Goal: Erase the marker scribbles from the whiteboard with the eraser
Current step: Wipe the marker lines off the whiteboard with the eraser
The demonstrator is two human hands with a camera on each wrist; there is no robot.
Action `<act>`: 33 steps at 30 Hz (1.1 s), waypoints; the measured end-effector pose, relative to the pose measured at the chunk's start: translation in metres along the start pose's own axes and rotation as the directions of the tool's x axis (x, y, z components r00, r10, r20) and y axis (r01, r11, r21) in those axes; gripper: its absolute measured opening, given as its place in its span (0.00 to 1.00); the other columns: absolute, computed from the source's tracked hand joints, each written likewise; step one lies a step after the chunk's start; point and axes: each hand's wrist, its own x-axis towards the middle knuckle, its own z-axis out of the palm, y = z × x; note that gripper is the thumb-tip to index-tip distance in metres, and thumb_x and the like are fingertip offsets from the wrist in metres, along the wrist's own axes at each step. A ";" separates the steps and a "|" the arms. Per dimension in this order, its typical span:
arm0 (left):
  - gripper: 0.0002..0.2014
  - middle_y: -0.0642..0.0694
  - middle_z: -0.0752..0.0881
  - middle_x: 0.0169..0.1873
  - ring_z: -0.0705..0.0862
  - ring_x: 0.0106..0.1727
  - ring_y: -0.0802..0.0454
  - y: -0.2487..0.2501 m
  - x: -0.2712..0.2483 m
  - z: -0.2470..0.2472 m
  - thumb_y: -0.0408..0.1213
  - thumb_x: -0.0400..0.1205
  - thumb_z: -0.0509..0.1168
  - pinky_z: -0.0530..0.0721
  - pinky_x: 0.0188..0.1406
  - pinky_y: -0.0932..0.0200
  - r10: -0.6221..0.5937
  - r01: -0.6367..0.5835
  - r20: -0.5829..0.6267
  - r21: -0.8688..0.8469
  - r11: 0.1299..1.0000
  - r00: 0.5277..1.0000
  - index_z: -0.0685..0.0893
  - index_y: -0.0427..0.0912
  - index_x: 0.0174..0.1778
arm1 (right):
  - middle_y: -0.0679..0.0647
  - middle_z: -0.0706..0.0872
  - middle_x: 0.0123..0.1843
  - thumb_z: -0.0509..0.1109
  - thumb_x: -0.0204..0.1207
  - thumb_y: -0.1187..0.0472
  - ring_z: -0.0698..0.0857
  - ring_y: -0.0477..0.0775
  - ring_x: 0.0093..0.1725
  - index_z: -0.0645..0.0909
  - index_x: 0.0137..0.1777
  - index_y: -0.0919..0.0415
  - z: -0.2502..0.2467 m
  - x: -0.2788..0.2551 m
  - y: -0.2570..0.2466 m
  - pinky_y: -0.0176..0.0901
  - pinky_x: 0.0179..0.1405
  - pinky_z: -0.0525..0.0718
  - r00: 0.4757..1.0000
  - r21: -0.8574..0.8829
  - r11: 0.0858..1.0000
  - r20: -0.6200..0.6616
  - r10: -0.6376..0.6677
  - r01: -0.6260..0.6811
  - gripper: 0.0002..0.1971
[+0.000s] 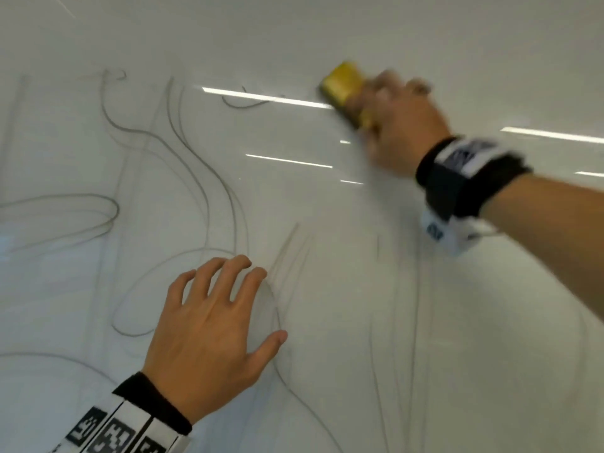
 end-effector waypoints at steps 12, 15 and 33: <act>0.39 0.48 0.75 0.72 0.73 0.73 0.39 -0.040 -0.004 -0.002 0.72 0.73 0.60 0.73 0.69 0.36 -0.113 0.105 0.060 0.120 0.987 0.992 0.76 0.50 0.74 | 0.54 0.72 0.76 0.72 0.75 0.61 0.78 0.73 0.54 0.78 0.71 0.46 0.030 -0.017 -0.106 0.60 0.50 0.84 0.929 0.132 0.962 0.256 -0.266 0.239 0.24; 0.39 0.49 0.75 0.72 0.74 0.73 0.40 -0.039 -0.005 -0.003 0.73 0.73 0.60 0.74 0.69 0.36 -0.149 0.144 0.040 0.116 0.983 0.988 0.76 0.51 0.74 | 0.51 0.71 0.76 0.71 0.78 0.60 0.77 0.72 0.63 0.79 0.71 0.45 0.011 0.038 -0.050 0.57 0.61 0.80 0.979 0.115 0.993 0.196 -0.051 0.029 0.22; 0.39 0.48 0.76 0.70 0.76 0.71 0.42 -0.100 -0.016 -0.026 0.70 0.73 0.64 0.77 0.67 0.39 -0.005 0.005 -0.013 0.008 1.000 1.000 0.76 0.46 0.73 | 0.55 0.72 0.72 0.70 0.78 0.61 0.76 0.76 0.66 0.80 0.70 0.50 0.022 0.084 -0.081 0.56 0.60 0.80 0.927 0.088 0.925 0.104 0.360 -0.369 0.20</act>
